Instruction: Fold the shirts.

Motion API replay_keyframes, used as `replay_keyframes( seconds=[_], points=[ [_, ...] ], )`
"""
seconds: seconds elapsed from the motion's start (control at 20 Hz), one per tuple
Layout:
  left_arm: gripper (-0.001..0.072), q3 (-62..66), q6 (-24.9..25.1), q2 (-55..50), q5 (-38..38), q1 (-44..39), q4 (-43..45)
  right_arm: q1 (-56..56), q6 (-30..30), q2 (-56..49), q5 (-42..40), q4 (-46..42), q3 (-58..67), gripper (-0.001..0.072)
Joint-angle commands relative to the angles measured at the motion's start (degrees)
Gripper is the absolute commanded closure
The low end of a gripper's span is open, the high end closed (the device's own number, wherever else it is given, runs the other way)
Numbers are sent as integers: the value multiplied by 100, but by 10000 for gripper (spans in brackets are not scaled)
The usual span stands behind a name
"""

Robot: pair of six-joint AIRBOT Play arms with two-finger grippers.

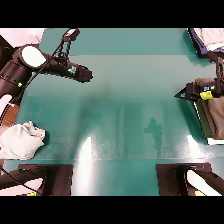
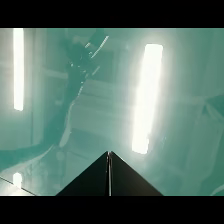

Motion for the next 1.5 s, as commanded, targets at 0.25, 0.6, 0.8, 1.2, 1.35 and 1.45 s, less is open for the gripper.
replay_keyframes(
  seconds=[0.25, 0.6, 0.8, 1.2, 1.35, 1.45],
  points=[
    [682, 330, -345, 509, -2039, 514, 586, 7, 0, -4, 98, 2, 7, 697],
    [385, -1668, -1445, 2632, -3357, 1027, 4258, 7, -7, -2, 74, 2, -7, 697],
    [97, -3257, -1980, 2997, -3156, 1410, 4638, 7, -149, -2, 83, 4, -295, 697],
    [98, -4710, -2312, 2997, -2413, 1884, 4483, 7, -238, -2, 28, 7, -601, 697],
    [666, -4572, -2293, 2997, -2236, 1884, 4293, 7, -238, -2, 31, 9, -599, 697],
    [682, -4166, -2258, 2997, -2159, 1884, 4100, 7, -236, -2, 33, 57, -599, 697]
  ],
)
